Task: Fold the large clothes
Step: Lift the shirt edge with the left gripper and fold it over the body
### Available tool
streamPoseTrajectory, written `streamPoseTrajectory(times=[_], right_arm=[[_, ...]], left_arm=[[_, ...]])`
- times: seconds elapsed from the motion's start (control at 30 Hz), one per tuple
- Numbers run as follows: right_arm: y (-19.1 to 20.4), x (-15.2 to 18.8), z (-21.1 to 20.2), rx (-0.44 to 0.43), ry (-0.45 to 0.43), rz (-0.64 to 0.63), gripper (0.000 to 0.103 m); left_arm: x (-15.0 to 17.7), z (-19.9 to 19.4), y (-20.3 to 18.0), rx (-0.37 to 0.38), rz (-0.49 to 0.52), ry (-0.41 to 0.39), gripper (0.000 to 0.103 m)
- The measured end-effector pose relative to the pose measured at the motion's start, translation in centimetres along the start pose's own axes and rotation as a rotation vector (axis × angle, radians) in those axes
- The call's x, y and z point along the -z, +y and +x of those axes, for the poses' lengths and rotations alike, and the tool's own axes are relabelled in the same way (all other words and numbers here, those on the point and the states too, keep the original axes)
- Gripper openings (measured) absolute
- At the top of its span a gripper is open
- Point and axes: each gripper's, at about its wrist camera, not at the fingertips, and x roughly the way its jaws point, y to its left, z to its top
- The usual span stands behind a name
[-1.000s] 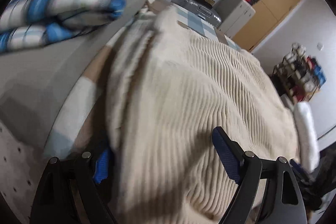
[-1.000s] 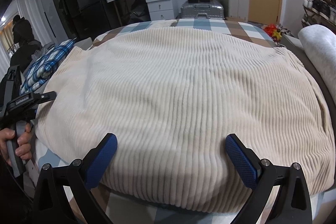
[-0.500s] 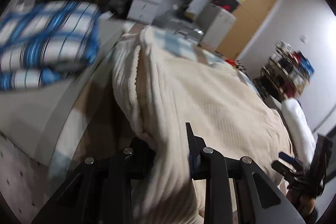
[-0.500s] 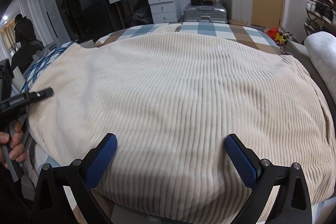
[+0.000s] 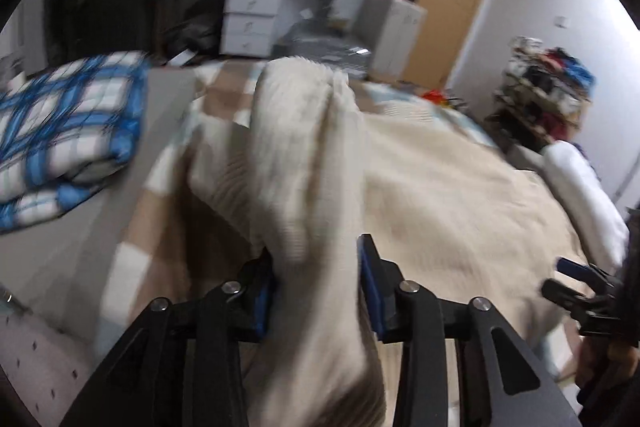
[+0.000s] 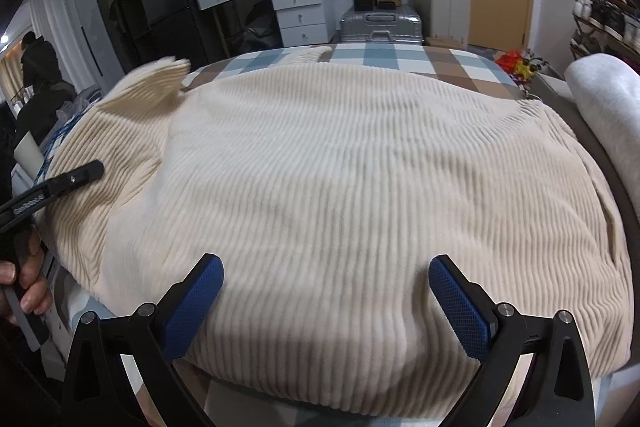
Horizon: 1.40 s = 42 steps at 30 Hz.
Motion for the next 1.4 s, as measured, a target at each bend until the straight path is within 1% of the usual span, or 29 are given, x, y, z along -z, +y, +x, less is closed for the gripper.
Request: streamPoseTrajectory(times=[0.03, 0.07, 0.1, 0.17, 0.2, 0.23, 0.3, 0.37, 0.4, 0.47, 0.5, 0.53, 0.57, 0.67, 0.73, 0.77, 0.8, 0.87, 0.9, 1.0, 1.07, 1.13, 1.2, 1.27, 1.3, 1.33, 1.37, 1.4], right_arm=[[0.0, 0.0, 0.0, -0.001, -0.001, 0.001, 0.103], [0.0, 0.0, 0.0, -0.003, 0.000, 0.001, 0.103], [0.0, 0.0, 0.0, -0.004, -0.001, -0.001, 0.103], [0.2, 0.0, 0.1, -0.009, 0.003, -0.006, 0.103], [0.3, 0.0, 0.1, -0.011, 0.004, -0.009, 0.103], [0.4, 0.0, 0.2, -0.019, 0.006, -0.011, 0.103], [0.4, -0.1, 0.3, -0.026, 0.005, -0.012, 0.103], [0.3, 0.0, 0.3, -0.030, 0.001, -0.008, 0.103], [0.2, 0.0, 0.4, -0.029, 0.001, -0.004, 0.103], [-0.2, 0.2, 0.3, -0.024, 0.000, 0.014, 0.103], [-0.4, 0.2, 0.3, -0.023, 0.001, 0.022, 0.103], [-0.7, 0.3, 0.2, -0.019, 0.000, 0.031, 0.103], [-0.8, 0.3, 0.1, -0.016, -0.002, 0.038, 0.103], [-1.3, 0.4, -0.3, -0.004, -0.008, 0.052, 0.103], [-1.6, 0.5, -0.5, 0.002, -0.012, 0.059, 0.103], [-1.7, 0.5, -0.6, 0.008, -0.012, 0.063, 0.103], [-1.7, 0.5, -0.6, 0.010, -0.009, 0.066, 0.103], [-1.7, 0.5, -0.7, 0.009, -0.008, 0.068, 0.103], [-1.6, 0.5, -0.8, 0.010, -0.008, 0.066, 0.103], [-1.3, 0.6, -1.1, 0.007, -0.013, 0.058, 0.103], [-1.2, 0.4, -1.2, -0.002, -0.024, 0.059, 0.103], [-1.1, 0.0, -1.3, -0.024, -0.039, 0.067, 0.103], [-0.5, -0.8, -1.1, -0.050, -0.055, 0.078, 0.103], [0.5, -1.5, -0.8, -0.076, -0.075, 0.063, 0.103], [1.5, -1.8, -0.5, -0.073, -0.088, 0.036, 0.102], [2.1, -2.1, -0.2, -0.047, -0.094, 0.014, 0.101], [3.1, -2.2, 0.3, -0.002, -0.105, -0.022, 0.093], [4.0, -2.2, 1.2, 0.021, -0.099, -0.058, 0.074]], left_arm=[[0.1, 0.3, 0.4, 0.002, -0.027, 0.022, 0.038], [0.1, 0.8, 1.0, -0.002, -0.060, 0.048, 0.040], [0.2, 1.3, 1.7, 0.001, -0.099, 0.074, 0.040], [0.4, 2.0, 2.8, 0.033, -0.177, 0.106, 0.040], [0.5, 2.5, 3.6, 0.063, -0.223, 0.121, 0.041], [0.6, 2.9, 4.4, 0.111, -0.275, 0.127, 0.042], [0.6, 3.6, 5.4, 0.175, -0.351, 0.141, 0.042], [0.3, 4.4, 5.7, 0.204, -0.385, 0.154, 0.042], [0.0, 4.5, 5.4, 0.205, -0.384, 0.152, 0.042], [-0.5, 4.7, 4.6, 0.179, -0.379, 0.148, 0.041], [-0.7, 4.7, 4.2, 0.173, -0.382, 0.138, 0.036], [-0.9, 4.5, 3.7, 0.176, -0.380, 0.126, 0.025], [-1.0, 4.2, 3.3, 0.174, -0.373, 0.111, 0.021], [-1.1, 2.4, 2.3, 0.179, -0.329, 0.037, 0.016], [-1.4, 1.7, 2.3, 0.199, -0.326, 0.006, 0.015], [-1.3, 1.5, 2.8, 0.210, -0.337, 0.002, 0.014], [-1.3, 1.2, 3.4, 0.234, -0.355, 0.005, 0.014], [-0.9, 0.8, 4.9, 0.258, -0.398, 0.004, 0.013], [-0.7, 0.5, 5.4, 0.259, -0.406, 0.003, 0.013], [-0.4, -0.8, 5.7, 0.204, -0.374, -0.020, 0.013], [-0.5, -1.4, 6.0, 0.211, -0.383, -0.024, 0.013], [-0.7, -1.6, 5.8, 0.197, -0.370, -0.025, 0.013], [-1.2, -1.7, 4.9, 0.194, -0.345, -0.029, 0.013], [-2.0, -1.9, 3.7, 0.198, -0.314, -0.048, 0.013], [-2.3, -1.9, 3.4, 0.200, -0.305, -0.054, 0.013], [-2.5, -1.9, 3.3, 0.205, -0.296, -0.061, 0.013], [-2.7, -2.0, 3.0, 0.207, -0.284, -0.066, 0.013], [-2.8, -2.2, 2.8, 0.206, -0.270, -0.072, 0.013]])
